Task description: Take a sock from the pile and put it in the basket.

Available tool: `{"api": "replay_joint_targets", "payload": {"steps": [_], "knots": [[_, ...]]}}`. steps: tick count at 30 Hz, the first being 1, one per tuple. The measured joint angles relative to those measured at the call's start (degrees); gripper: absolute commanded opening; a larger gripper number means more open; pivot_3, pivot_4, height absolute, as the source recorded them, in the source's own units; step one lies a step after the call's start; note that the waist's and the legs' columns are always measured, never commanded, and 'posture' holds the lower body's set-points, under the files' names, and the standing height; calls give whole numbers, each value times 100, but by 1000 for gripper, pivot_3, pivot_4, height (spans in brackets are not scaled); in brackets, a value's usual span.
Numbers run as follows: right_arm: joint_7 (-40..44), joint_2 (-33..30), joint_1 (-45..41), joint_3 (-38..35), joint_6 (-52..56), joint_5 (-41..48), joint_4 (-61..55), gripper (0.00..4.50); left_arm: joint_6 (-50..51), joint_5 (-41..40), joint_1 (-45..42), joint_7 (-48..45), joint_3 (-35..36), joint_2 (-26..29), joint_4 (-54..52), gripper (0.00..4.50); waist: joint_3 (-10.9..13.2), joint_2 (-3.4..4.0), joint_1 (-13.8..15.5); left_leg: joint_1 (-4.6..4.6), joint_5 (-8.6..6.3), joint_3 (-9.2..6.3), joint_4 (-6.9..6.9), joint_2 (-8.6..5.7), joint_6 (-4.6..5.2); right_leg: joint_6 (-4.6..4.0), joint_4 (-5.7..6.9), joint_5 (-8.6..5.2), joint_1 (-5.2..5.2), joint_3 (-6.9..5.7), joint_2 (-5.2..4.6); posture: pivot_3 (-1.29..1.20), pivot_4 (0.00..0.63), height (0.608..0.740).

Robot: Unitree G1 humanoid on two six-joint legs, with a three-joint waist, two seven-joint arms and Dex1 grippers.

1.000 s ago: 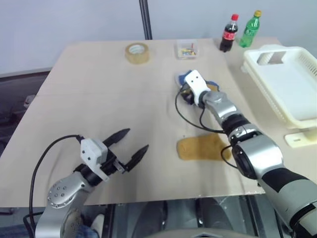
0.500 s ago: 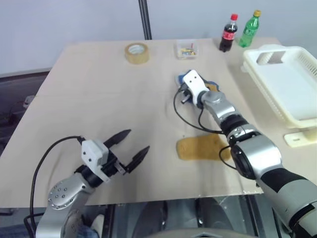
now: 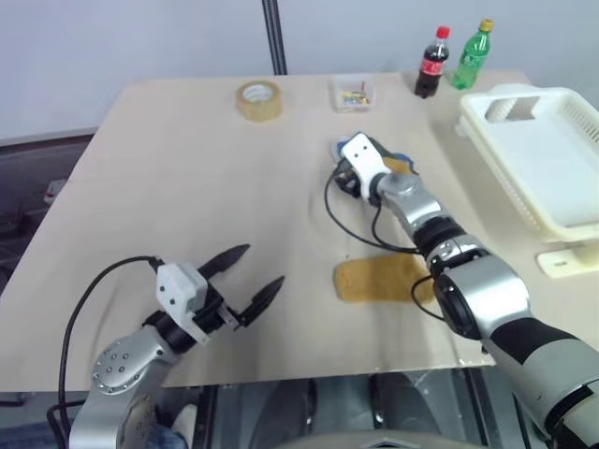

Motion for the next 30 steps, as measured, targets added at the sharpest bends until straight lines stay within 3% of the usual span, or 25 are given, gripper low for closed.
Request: {"api": "replay_joint_targets", "payload": {"steps": [2, 3, 15, 18, 20, 30], "knots": [[-11, 0, 0, -4, 0, 0, 0, 251, -3, 4, 0, 3, -28, 0, 1, 4500, 0, 0, -2, 0, 0, 0, 0, 0, 0, 0, 0, 0, 0, 0, 0, 0, 150, 738], [-13, 0, 0, -4, 0, -2, 0, 108, -4, 6, 0, 4, -38, 0, 1, 4500, 0, 0, -2, 0, 0, 0, 0, 0, 0, 0, 0, 0, 0, 0, 0, 0, 150, 738], [-5, 27, -101, -134, 93, 56, -79, 108, -31, 66, 2, 18, -57, -26, 56, 4500, 1, 1, -3, -1, -1, 3, -1, 0, 1, 0, 2, 0, -4, 3, 1, 0, 150, 738], [63, 20, -137, -158, 154, 63, -187, 812, -36, 97, 3, 19, -86, -40, 57, 4500, 0, 1, -2, -1, -1, 3, -2, 0, 1, 0, 2, 0, -4, 3, 1, 0, 150, 738], [65, 13, -140, -158, 165, 47, -194, 1673, -43, 113, 25, 19, -90, -60, 57, 4500, 1, 1, -1, -1, -1, 3, -2, 0, 1, 0, 2, 0, -4, 4, 0, 0, 150, 738], [118, 15, -149, -98, 294, -76, -183, 1673, -61, 151, 50, 17, -98, -102, 70, 4500, 1, 1, -1, -1, -1, 4, -2, 0, 1, 0, 2, 0, -5, 5, 0, 0, 150, 738]]}}
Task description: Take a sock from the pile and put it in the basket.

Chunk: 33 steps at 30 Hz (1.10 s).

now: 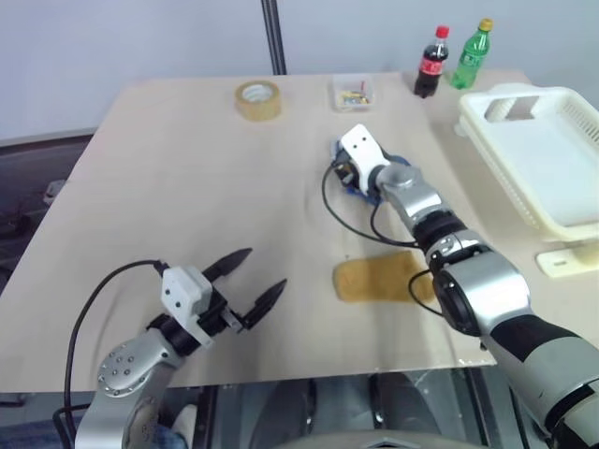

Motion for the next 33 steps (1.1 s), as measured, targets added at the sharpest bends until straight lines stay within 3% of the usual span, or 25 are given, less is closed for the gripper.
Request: {"api": "replay_joint_targets", "payload": {"steps": [5, 9, 14, 29, 32, 33], "knots": [[42, -49, -30, 5, 85, -27, 47, 1673, -36, 60, 4, 1, -34, -26, 21, 4500, 0, 0, 1, -1, 1, 0, 0, 0, -1, 0, 0, 0, 0, 0, 0, 0, 150, 738], [744, -839, -176, 124, 248, -170, -55, 1673, -75, 68, 114, -4, -44, -35, 24, 4500, 1, 2, 45, -5, 0, -1, 1, -5, 1, 0, -6, 0, 1, -2, -5, 0, 150, 738], [1483, -1249, -38, 238, 640, -229, -537, 1673, -101, 68, 103, -18, -45, -34, 33, 4500, 3, 6, -37, -3, -8, 14, -5, 5, 13, 0, 5, 0, -11, 16, 4, 0, 150, 738], [1319, -1144, 254, 345, 983, -280, -1099, 1673, -161, 70, -74, -65, -167, -21, 198, 4500, 4, 7, 1, -4, -7, 19, -4, 2, 13, 1, 5, 0, -14, 22, 1, 0, 150, 738], [1265, -1138, 254, 371, 947, -332, -1054, 904, -167, 70, -103, -68, -167, -21, 206, 4500, 4, 7, 5, -5, -5, 20, -3, 2, 9, 1, 4, 1, -14, 22, 0, 0, 150, 738], [1230, -1138, 254, 384, 917, -363, -1038, 365, -171, 70, -103, -69, -167, -21, 222, 4500, 4, 7, 5, -5, -4, 20, -3, 1, 7, 1, 4, 1, -14, 22, 0, 0, 150, 738]]}}
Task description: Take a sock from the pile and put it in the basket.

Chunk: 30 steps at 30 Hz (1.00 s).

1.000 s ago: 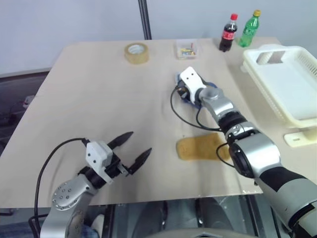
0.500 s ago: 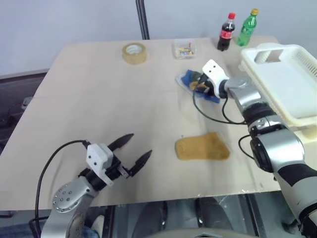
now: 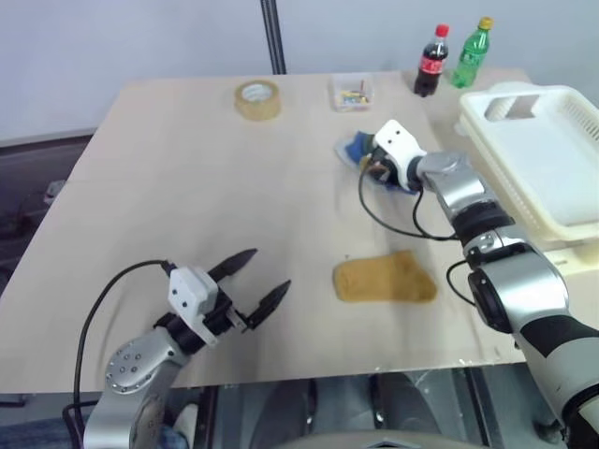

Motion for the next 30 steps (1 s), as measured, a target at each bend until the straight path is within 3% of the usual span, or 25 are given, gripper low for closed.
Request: {"api": "replay_joint_targets", "payload": {"steps": [1, 11, 18, 26, 27, 30], "knots": [[-18, 0, 0, 4, -43, -20, 23, 75, -7, 0, 0, 1, 0, -1, 26, 4500, 0, 0, 0, 0, 0, 0, 0, 0, 0, 0, 0, 0, 0, 0, 0, 0, 150, 738], [-19, -27, 0, -11, -60, -12, -102, 75, -19, 1, 63, 49, -1, -21, 74, 4500, 0, 0, 0, 0, -1, 0, 0, 1, 1, 0, 1, 0, -1, 0, 0, 0, 150, 738], [404, -332, 44, -277, 1098, 467, -2046, 75, -33, 2, 105, 62, -1, -23, 74, 4500, 1, 2, 3, -15, -4, 0, 0, 2, 7, 0, 2, 0, -17, 2, -1, 0, 150, 738], [473, -407, 718, -211, 1887, 671, -2905, 75, -33, 1, 62, 46, -41, -16, 82, 4500, 0, 1, 34, -29, -3, -2, 6, -1, 7, 1, 3, 1, -25, -1, -5, 0, 150, 738], [483, -431, 760, -197, 1909, 671, -2948, 624, -33, 1, 51, 44, -41, -15, 82, 4500, 0, 1, 33, -31, -3, -2, 6, -1, 6, 1, 3, 1, -26, -3, -4, 0, 150, 738], [477, -460, 963, -128, 1954, 669, -3146, 1674, -32, 0, 21, 32, -44, 5, 84, 4500, 0, 1, 9, -31, -3, -1, 6, 1, 6, 1, 3, 1, -27, -2, -3, 0, 150, 738]]}}
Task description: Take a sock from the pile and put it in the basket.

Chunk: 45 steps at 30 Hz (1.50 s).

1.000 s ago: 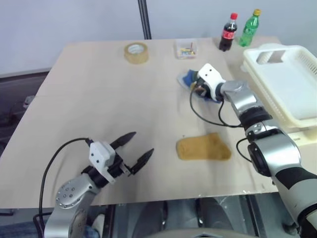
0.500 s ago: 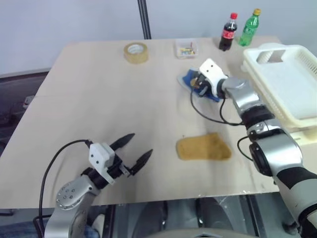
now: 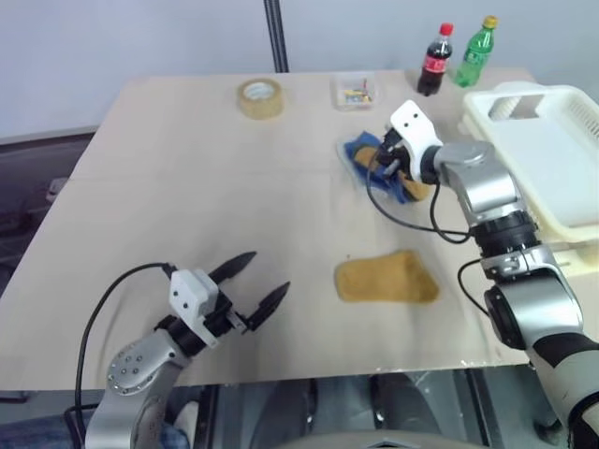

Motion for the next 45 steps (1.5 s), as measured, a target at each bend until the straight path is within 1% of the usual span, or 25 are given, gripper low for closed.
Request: {"api": "replay_joint_targets", "payload": {"steps": [1, 10, 13, 14, 15, 16, 24, 30, 31, 32, 34, 35, 40, 45], "knots": [[-2, 3, 23, 22, 6, -1, -11, 2068, 0, 0, -5, -1, 0, 1, 0, 4500, 0, 0, -5, 0, 0, 2, 0, 0, 0, 0, 0, 0, 0, 1, 0, 0, 150, 738], [-43, 116, 164, 259, 93, -6, -52, 2068, 0, -1, -8, -21, 1, 9, 12, 4500, 0, 0, 5, 0, 0, 0, 2, -1, 0, 0, 1, 0, 0, -1, 1, 0, 150, 738], [-64, 139, 164, 267, 93, 1, -52, 1265, 0, -1, -22, -21, 2, 12, 16, 4500, 0, 0, 5, 0, 0, 0, 2, -1, 0, 0, 1, 0, 0, -1, 1, 0, 150, 738], [-70, 152, 164, 266, 94, 4, -52, 725, 0, -1, -27, -21, 2, 12, 16, 4500, 0, 0, 5, 0, 0, 0, 2, -1, -1, 0, 1, 0, 0, -1, 1, 0, 150, 738], [-73, 172, 164, 266, 100, 14, -52, 282, 0, -1, -28, -21, 2, 12, 18, 4500, 0, 0, 4, 0, 1, 0, 2, -1, -1, 0, 1, 0, 0, -1, 1, 0, 150, 738], [-73, 177, 164, 266, 102, 21, -52, 73, 0, -1, -29, -21, 2, 12, 19, 4500, 0, 0, 3, 0, 1, 0, 2, -1, -1, 0, 1, 0, 0, -1, 1, 0, 150, 738], [-123, 266, 145, 259, 328, 131, -68, 73, -3, 4, -35, -9, 2, 7, 66, 4500, 0, 0, 2, 0, 1, 0, 2, -1, -1, 0, 2, 0, 0, -1, 2, 0, 150, 738], [-144, 388, -48, 129, 783, 354, -68, 73, -4, 10, -65, 14, 1, 6, 75, 4500, 0, 0, 1, 0, 2, 0, 2, -1, -2, 0, 2, 0, 0, -1, 2, 0, 150, 738], [-144, 398, -66, 126, 833, 378, -68, 518, -4, 12, -66, 14, 1, 6, 78, 4500, 0, 0, 1, 0, 1, 0, 2, -1, -2, 0, 2, 0, 0, -1, 2, 0, 150, 738], [-139, 402, -70, 126, 852, 385, -68, 655, -8, 13, -70, 14, 1, 5, 85, 4500, 0, 0, 2, 0, 1, -1, 2, -1, -2, 0, 2, 0, 0, -2, 2, 0, 150, 738], [-141, 401, -70, 130, 860, 389, -67, 1624, -17, 32, -70, 23, 1, 0, 126, 4500, 0, 0, 2, 0, 1, -1, 2, -1, -2, 0, 2, 0, 0, -2, 2, 0, 150, 738], [-145, 400, -70, 131, 858, 389, -66, 1939, -17, 41, -72, 29, 1, -3, 130, 4500, 0, 0, 2, 0, 1, -1, 2, -1, -2, 0, 2, 0, 0, -2, 2, 0, 150, 738], [-151, 403, -71, 137, 812, 378, -3, 1939, -24, 70, -81, 38, -3, -18, 130, 4500, 0, 0, 0, 0, 2, -1, 2, -1, -3, 0, 3, 0, 0, -2, 2, 0, 150, 738], [-167, 477, -191, 186, 640, 359, 358, 1939, -44, 118, -106, 38, -5, -36, 190, 4500, 0, 0, -6, 1, 2, 1, 3, -2, -4, 0, 4, 0, -1, 0, 3, 0, 150, 738]]}}
